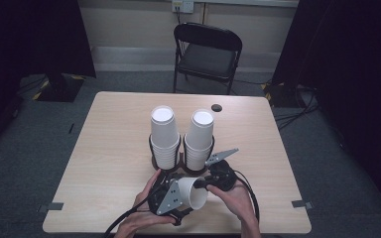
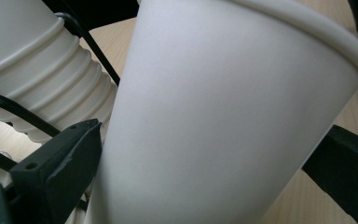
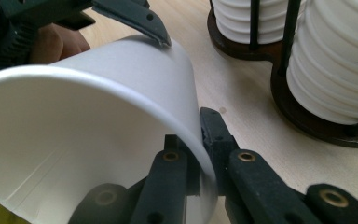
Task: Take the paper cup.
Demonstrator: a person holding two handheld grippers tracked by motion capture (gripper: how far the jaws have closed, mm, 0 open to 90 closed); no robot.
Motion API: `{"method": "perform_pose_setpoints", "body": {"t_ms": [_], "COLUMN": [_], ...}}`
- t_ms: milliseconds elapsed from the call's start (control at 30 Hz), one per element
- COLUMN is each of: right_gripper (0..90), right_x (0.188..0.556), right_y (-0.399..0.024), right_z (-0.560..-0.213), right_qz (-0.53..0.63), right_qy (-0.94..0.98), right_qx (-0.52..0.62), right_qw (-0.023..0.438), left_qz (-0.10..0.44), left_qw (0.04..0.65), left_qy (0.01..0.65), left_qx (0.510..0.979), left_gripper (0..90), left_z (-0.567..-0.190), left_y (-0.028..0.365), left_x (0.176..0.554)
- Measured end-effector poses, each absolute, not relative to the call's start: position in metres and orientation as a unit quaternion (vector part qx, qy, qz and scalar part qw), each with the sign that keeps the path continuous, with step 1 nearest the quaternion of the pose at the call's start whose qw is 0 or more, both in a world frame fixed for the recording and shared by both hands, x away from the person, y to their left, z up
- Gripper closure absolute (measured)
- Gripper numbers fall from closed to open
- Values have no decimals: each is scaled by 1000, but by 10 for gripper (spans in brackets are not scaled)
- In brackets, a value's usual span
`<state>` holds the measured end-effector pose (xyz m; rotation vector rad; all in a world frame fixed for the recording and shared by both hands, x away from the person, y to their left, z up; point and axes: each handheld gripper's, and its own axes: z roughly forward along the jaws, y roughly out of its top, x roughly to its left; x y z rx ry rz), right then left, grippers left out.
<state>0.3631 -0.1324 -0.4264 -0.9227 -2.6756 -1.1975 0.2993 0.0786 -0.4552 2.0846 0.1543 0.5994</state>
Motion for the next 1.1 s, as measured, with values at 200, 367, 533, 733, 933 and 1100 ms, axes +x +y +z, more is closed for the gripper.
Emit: {"method": "perform_pose_setpoints", "body": {"t_ms": [200, 367, 533, 733, 933, 1100], "right_gripper": [874, 875, 878, 877, 874, 859], "right_x": [363, 364, 364, 363, 364, 363], "right_y": [-128, -122, -121, -117, -119, -120], "right_z": [-424, -424, -423, -422, -422, -422], "right_qz": [-394, -387, -388, -385, -393, -397], "right_qy": [-868, -871, -870, -871, -865, -863], "right_qx": [-301, -300, -303, -302, -309, -311], "right_qw": [36, 35, 38, 42, 43, 39], "left_qz": [252, 253, 249, 263, 263, 257], "left_qw": [470, 480, 491, 488, 485, 491], "left_qy": [61, 52, 60, 64, 69, 82], "left_qx": [844, 839, 832, 830, 831, 829], "left_gripper": [3, 31, 50, 79, 94, 101], "left_z": [-453, -449, -447, -449, -447, -446], "left_y": [72, 68, 68, 62, 63, 65], "left_x": [298, 296, 299, 298, 297, 298]}}
